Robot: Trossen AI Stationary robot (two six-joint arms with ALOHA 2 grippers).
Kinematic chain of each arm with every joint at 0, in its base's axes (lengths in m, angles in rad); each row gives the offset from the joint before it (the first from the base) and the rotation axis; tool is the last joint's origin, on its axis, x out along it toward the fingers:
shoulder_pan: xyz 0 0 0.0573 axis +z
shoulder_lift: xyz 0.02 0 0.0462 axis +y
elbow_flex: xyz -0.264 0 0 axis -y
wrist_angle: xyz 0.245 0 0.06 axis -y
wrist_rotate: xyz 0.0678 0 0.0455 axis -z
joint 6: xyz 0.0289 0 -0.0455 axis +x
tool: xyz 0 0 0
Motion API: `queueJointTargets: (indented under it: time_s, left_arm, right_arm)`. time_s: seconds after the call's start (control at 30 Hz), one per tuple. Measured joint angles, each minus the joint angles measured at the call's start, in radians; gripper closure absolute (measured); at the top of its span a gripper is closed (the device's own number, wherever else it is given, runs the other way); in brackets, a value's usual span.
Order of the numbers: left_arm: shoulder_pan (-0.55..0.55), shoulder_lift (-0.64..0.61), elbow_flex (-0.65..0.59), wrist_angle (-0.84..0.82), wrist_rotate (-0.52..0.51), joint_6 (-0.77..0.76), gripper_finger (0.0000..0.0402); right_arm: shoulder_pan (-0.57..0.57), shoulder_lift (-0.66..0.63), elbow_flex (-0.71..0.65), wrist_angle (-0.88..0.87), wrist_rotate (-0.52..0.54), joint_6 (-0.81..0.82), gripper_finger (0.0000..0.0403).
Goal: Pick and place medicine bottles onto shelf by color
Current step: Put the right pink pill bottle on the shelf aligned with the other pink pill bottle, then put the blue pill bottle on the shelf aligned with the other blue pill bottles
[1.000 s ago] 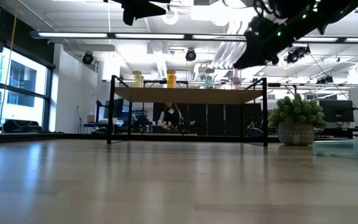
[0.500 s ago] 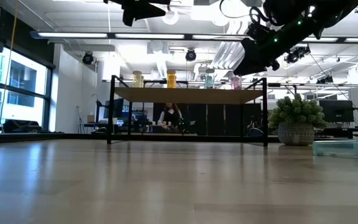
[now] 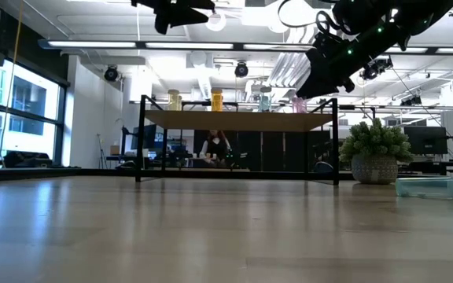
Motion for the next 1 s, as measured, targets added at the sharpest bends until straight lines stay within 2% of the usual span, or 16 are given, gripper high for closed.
queueJointTargets:
  time_s: [0.23,0.77,1.0]
  left_arm:
    - [0.000,0.000,0.000,0.000,0.000,0.008,0.0188]
    - [0.000,0.000,0.000,0.000,0.000,0.006,0.0188]
    - [0.000,0.000,0.000,0.000,0.000,0.006,0.0188]
  right_arm:
    - [0.000,0.000,0.001,-0.003,0.000,0.000,0.0304]
    - [0.000,0.000,0.001,-0.005,0.000,0.019,0.0228]
    - [0.000,-0.017,0.003,0.001,0.000,0.018,0.0216]
